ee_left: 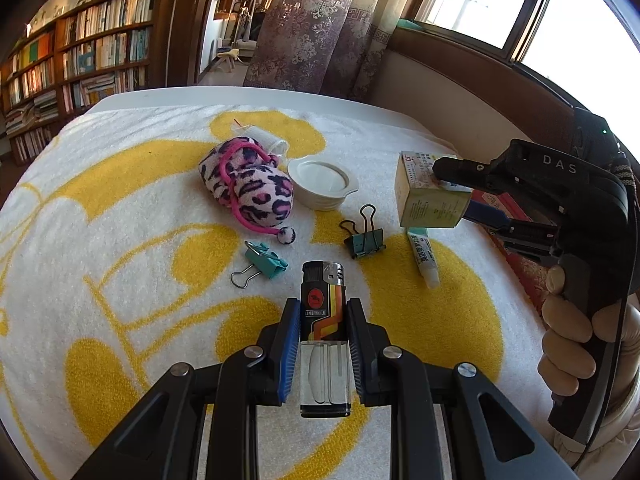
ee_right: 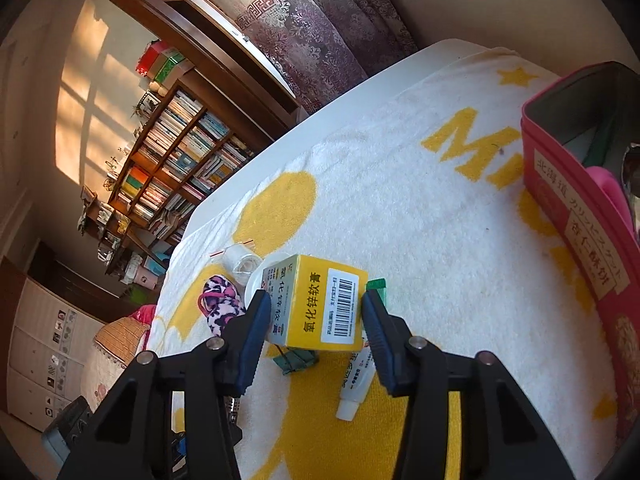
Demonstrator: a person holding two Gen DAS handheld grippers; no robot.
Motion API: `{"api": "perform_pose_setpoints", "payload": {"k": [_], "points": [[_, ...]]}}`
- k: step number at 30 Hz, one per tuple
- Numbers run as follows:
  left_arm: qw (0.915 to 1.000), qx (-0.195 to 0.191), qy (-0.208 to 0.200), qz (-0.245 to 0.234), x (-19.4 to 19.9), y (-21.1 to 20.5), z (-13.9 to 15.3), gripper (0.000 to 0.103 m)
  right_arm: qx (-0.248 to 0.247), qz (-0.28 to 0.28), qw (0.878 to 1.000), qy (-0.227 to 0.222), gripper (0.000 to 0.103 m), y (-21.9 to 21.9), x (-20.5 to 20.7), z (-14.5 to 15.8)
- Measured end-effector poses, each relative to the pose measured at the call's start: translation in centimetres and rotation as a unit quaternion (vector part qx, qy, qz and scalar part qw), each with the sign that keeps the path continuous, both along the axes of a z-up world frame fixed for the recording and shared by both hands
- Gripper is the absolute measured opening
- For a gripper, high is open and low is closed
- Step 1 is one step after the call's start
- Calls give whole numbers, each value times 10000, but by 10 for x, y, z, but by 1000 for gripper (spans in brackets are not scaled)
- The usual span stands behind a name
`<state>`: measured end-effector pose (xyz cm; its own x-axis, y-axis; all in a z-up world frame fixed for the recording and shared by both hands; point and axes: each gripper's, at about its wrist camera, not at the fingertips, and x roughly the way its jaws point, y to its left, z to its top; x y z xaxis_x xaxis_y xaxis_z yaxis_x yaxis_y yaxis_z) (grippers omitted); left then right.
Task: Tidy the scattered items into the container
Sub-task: 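Grasp the yellow ointment box with the right gripper while the left holds the lighter, then carry the yellow box into the tin and open the right gripper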
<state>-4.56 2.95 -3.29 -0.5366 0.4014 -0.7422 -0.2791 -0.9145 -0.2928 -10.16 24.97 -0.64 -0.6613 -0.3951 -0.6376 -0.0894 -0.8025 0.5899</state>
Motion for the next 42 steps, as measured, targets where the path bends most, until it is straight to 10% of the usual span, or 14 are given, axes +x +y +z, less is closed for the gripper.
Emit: {"api": "perform_pose_setpoints", "payload": {"k": [22, 42], "points": [[9998, -114, 164, -69, 11, 13, 13, 24, 1134, -1934, 9703, 906, 51, 118, 126, 75], [9973, -249, 320, -613, 29, 68, 42, 24, 1762, -2603, 9463, 757, 59, 155, 145, 54]]}}
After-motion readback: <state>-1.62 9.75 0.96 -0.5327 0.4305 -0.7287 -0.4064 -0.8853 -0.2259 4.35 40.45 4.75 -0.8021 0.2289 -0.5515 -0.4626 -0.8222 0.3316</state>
